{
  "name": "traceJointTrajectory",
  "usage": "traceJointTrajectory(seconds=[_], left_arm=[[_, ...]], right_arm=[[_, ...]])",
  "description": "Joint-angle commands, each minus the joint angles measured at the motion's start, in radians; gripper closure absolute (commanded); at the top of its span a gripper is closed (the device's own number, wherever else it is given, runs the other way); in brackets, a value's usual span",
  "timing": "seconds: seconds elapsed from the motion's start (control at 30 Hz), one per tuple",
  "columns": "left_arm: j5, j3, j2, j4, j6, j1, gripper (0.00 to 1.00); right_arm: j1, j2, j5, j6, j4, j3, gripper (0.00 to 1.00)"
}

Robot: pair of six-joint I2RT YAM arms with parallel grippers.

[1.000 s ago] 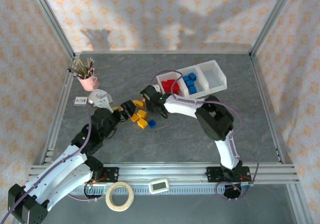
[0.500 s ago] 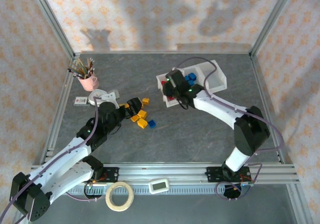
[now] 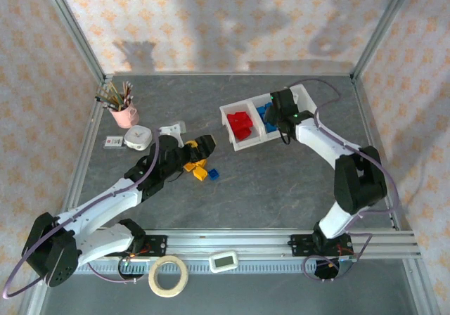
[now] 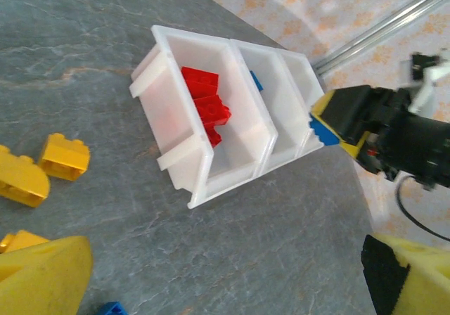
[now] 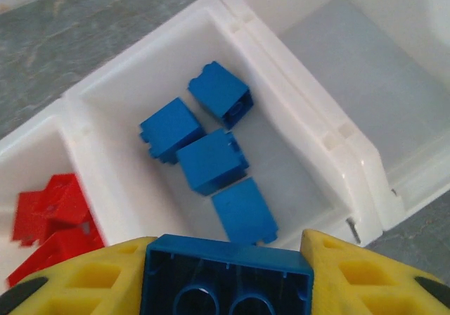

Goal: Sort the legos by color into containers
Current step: Place the lego in the container, then pick up the lego from the center of the table.

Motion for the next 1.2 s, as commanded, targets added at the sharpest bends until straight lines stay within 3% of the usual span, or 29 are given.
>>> traceJointTrajectory(seconds=[0.0, 0.23, 0.47, 0.87, 1.17], left_arm=[[0.012, 0.044, 0.024, 0.056, 0.002, -0.015, 0.01], [-0.005, 0.051, 0.033, 0.073, -0.002, -0.018, 0.01], [-0.023, 0.063, 0.025, 0.059, 0.015, -0.018, 0.01], [-0.043, 0.046, -0.044, 0.005, 0.028, -0.018, 0.01], [-0.131, -0.035, -0.198, -0.117, 0.022, -0.016, 0.01]], right_arm=[[-0.017, 0.078, 0.016, -0.018, 0.027, 0.067, 0.52], [-0.034, 0.204, 0.02, -0.046, 0.032, 0.188, 0.45], [-0.035, 0.175, 0.008, -0.056, 0.038, 0.181, 0.32], [0.014, -0.053, -0.067, -0.045, 0.06, -0.014, 0.27], [0.196, -0.221, -0.079, -0.03, 0.036, -0.196, 0.24]])
